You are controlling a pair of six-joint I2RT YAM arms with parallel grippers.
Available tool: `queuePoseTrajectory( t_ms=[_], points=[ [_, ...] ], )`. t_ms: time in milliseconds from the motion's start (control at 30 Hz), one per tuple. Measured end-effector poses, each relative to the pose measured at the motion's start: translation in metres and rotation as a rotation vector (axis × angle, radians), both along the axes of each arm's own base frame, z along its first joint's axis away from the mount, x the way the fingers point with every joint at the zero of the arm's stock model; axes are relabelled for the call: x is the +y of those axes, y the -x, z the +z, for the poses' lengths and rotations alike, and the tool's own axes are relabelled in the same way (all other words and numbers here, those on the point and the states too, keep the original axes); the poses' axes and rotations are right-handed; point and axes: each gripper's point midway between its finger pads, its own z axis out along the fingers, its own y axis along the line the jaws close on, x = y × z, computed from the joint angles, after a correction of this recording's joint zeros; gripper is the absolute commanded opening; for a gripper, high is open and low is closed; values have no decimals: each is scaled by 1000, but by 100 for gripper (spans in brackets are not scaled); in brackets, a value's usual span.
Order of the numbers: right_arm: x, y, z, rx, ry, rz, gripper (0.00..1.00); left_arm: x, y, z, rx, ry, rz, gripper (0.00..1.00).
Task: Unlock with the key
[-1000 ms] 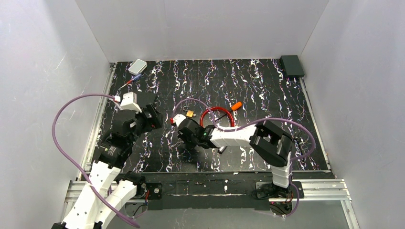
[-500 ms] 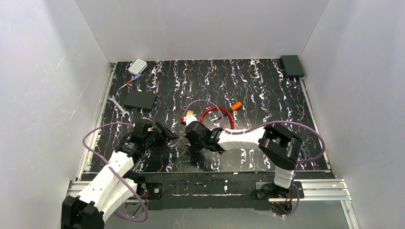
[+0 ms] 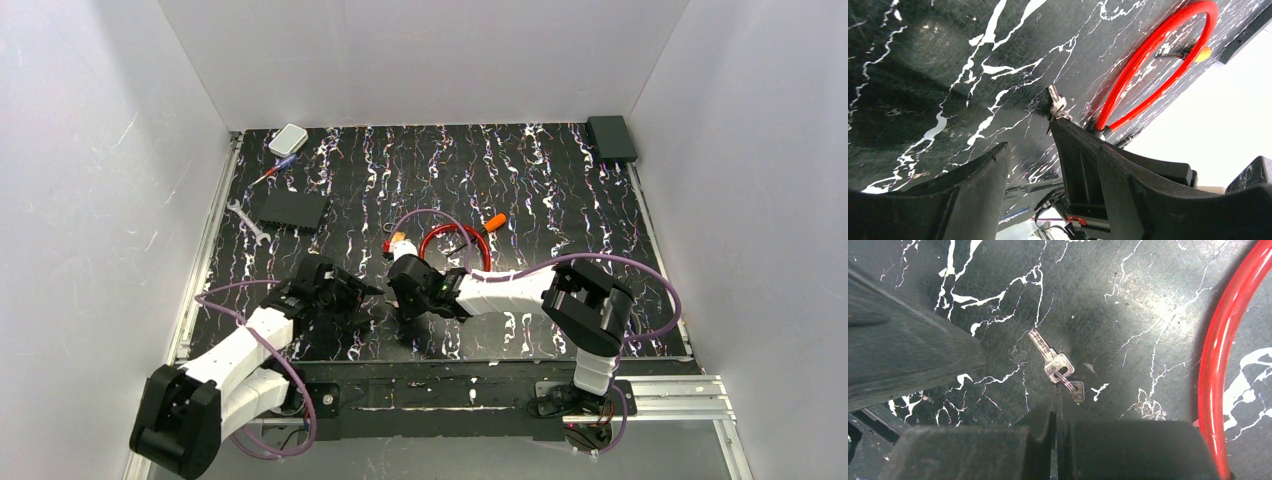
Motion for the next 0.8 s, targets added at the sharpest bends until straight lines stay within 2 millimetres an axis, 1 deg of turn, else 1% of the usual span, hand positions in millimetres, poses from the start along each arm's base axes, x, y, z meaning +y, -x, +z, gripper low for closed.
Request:
queuePoseTrajectory(
  t_ms=[233, 400, 567, 800],
  points=[
    [1, 2, 0, 16, -9, -9, 1, -9, -6, -11, 31, 6, 5, 52],
    [-2, 4, 0, 23, -12, -18, 1, -11, -5, -21, 51, -16, -4, 51],
    [0, 3, 9, 17, -32, -20, 1, -11, -3, -28, 66, -40, -9, 49],
    [1, 2, 16, 13, -51, -26, 1, -21, -10, -30, 56, -24, -11, 48]
  ],
)
